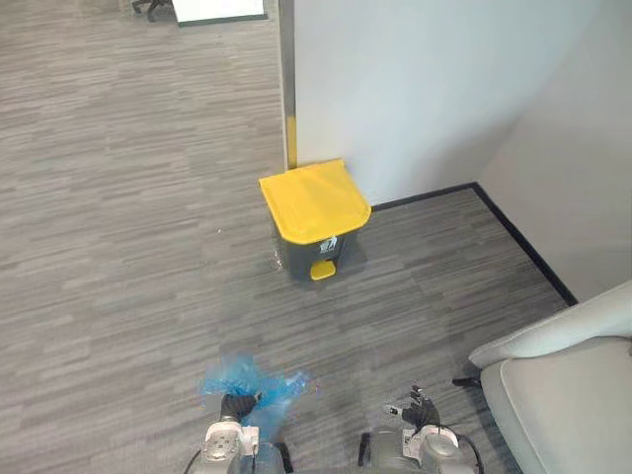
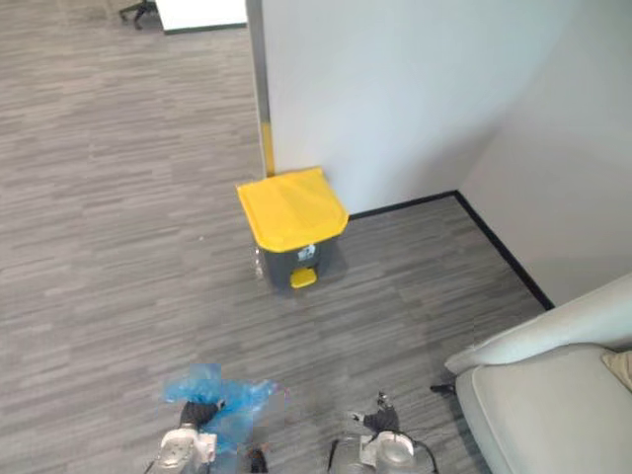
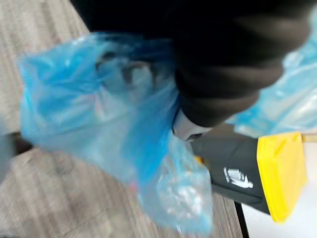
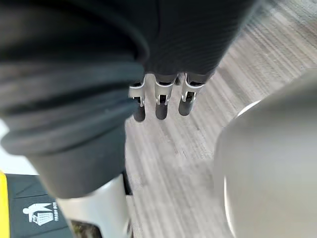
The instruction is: Gather rubbish on tea table into small bin, then transfer packed bag to large trash can.
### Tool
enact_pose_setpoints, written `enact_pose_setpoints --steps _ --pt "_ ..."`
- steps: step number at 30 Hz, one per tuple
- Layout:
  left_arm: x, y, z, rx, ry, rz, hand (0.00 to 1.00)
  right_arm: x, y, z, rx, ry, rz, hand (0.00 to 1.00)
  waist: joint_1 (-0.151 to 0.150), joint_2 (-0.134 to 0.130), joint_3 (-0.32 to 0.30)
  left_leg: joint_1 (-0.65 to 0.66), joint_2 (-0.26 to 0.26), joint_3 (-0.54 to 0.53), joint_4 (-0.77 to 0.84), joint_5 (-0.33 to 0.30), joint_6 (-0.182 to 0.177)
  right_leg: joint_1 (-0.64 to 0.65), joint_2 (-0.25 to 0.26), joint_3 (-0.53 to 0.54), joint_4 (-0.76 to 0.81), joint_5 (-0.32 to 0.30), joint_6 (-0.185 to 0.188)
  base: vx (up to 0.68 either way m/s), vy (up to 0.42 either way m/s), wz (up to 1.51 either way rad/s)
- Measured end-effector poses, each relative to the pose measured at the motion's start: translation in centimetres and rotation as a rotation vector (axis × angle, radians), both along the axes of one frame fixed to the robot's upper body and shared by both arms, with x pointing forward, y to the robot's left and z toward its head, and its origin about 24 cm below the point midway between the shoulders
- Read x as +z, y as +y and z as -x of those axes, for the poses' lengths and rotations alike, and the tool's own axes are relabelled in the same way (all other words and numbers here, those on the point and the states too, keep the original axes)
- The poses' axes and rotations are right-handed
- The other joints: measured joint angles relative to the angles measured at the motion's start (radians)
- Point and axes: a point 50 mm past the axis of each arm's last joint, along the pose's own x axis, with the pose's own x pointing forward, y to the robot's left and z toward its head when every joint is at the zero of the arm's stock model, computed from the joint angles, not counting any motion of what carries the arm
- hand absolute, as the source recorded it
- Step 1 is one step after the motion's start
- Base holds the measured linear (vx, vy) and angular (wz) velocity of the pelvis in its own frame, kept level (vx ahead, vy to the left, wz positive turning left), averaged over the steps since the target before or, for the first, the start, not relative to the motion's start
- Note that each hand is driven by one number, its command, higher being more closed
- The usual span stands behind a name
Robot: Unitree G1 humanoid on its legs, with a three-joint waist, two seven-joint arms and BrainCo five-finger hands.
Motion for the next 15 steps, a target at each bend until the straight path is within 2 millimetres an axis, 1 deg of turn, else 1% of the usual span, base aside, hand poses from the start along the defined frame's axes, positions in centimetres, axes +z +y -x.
enact_pose_setpoints --steps 1,2,3,4,5,6,7,8,9,10,11,12,13,14,15 --pt "0.1 0.1 -0.2 0.007 -0.004 -0.004 1.00 0.0 -0.1 -0.1 0.012 -0.001 0.008 0.00 -0.003 0.008 0.005 0.016 0.011 -0.003 -0.003 0.000 0.000 -0.022 0.021 -0.002 -0.049 0.004 -0.008 0.39 -0.108 0.11" --pt "0.1 0.1 -0.3 0.012 -0.009 -0.007 1.00 0.1 -0.3 -0.1 0.021 -0.003 0.016 0.00 -0.007 0.013 0.009 0.033 0.020 -0.017 -0.003 0.000 0.000 -0.043 0.056 0.009 -0.146 0.030 -0.012 0.40 -0.146 0.26" --pt "0.1 0.1 -0.3 0.015 -0.007 -0.006 1.00 0.1 -0.6 0.0 0.021 -0.003 0.023 0.00 -0.012 0.002 0.004 0.049 0.015 -0.032 -0.001 -0.006 -0.011 -0.034 0.081 0.033 -0.289 0.113 -0.009 0.50 -0.180 0.51" --pt "0.1 0.6 -0.1 0.013 -0.001 -0.020 1.00 -0.3 -0.9 1.0 0.012 0.023 0.029 0.00 -0.014 -0.031 -0.003 0.063 -0.014 -0.058 0.007 -0.027 -0.045 -0.024 0.072 0.070 -0.408 0.274 -0.068 0.49 -0.170 0.53" --pt "-0.2 -0.5 -0.4 0.015 0.009 0.013 1.00 0.0 -2.1 0.7 0.002 0.018 0.055 0.00 -0.016 0.021 0.009 0.076 0.025 -0.098 0.037 -0.052 -0.073 -0.024 0.089 0.042 -0.315 0.230 -0.092 0.47 -0.180 0.48" --pt "-0.2 -0.8 -0.5 0.014 0.005 0.021 1.00 0.2 -2.6 0.6 0.005 0.012 0.071 0.00 -0.017 0.029 0.004 0.063 0.035 -0.119 0.071 -0.051 -0.074 -0.016 0.088 0.029 -0.313 0.179 -0.084 0.37 -0.161 0.28" --pt "-0.2 -1.0 -0.6 0.014 0.001 0.027 1.00 0.2 -2.8 0.5 0.004 0.012 0.076 0.00 -0.017 0.037 0.005 0.048 0.048 -0.131 0.108 -0.051 -0.074 -0.008 0.089 0.016 -0.312 0.159 -0.087 0.35 -0.196 0.36" --pt "-0.1 -1.4 -0.8 0.013 -0.005 0.035 1.00 0.1 -2.8 0.7 -0.005 0.018 0.073 0.00 -0.018 0.043 0.007 0.016 0.069 -0.141 0.182 -0.040 -0.094 0.012 0.093 -0.007 -0.315 0.141 -0.096 0.34 -0.196 0.50" --pt "-0.1 -1.7 -0.9 0.013 -0.008 0.045 1.00 -0.1 -2.9 1.2 -0.028 0.031 0.067 0.00 -0.017 0.048 0.009 -0.024 0.101 -0.140 0.290 -0.009 -0.140 0.055 0.102 -0.030 -0.337 0.134 -0.105 0.33 -0.191 0.52" --pt "-0.2 -1.8 -0.8 0.015 -0.007 0.050 1.00 -0.2 -2.6 1.5 -0.033 0.036 0.056 0.00 -0.016 0.046 0.010 -0.049 0.120 -0.139 0.365 0.024 -0.145 0.092 0.106 -0.038 -0.360 0.131 -0.109 0.31 -0.139 0.44" --pt "-0.2 -1.9 -0.7 0.017 -0.007 0.054 1.00 -0.3 -1.9 1.5 -0.034 0.034 0.038 0.00 -0.013 0.034 0.017 -0.084 0.141 -0.131 0.465 0.025 -0.138 0.139 0.106 -0.042 -0.395 0.125 -0.112 0.27 -0.083 0.29" --pt "-0.1 -1.9 -0.6 0.022 -0.015 0.062 1.00 -0.3 -1.8 1.4 -0.043 0.026 0.031 0.00 -0.007 0.026 0.018 -0.127 0.160 -0.097 0.546 -0.005 -0.120 0.195 0.104 -0.055 -0.440 0.125 -0.111 0.25 -0.056 0.24" --pt "0.0 -2.1 -0.6 0.022 -0.017 0.068 1.00 -0.3 -1.7 1.4 -0.047 0.025 0.026 0.00 -0.006 0.023 0.017 -0.145 0.165 -0.075 0.551 -0.017 -0.114 0.218 0.102 -0.059 -0.460 0.126 -0.109 0.22 -0.023 0.18" --pt "0.0 -2.3 -0.6 0.015 -0.019 0.079 1.00 -0.3 -1.7 1.5 -0.052 0.026 0.023 0.00 -0.003 0.019 0.015 -0.169 0.165 -0.052 0.516 -0.029 -0.102 0.240 0.099 -0.061 -0.482 0.128 -0.105 0.17 0.009 0.11" --pt "0.0 -2.4 -0.6 0.011 -0.019 0.084 1.00 -0.3 -1.7 1.4 -0.056 0.026 0.022 0.00 0.003 0.018 0.012 -0.196 0.156 -0.040 0.448 -0.038 -0.092 0.251 0.094 -0.063 -0.502 0.133 -0.098 0.22 0.082 0.10"
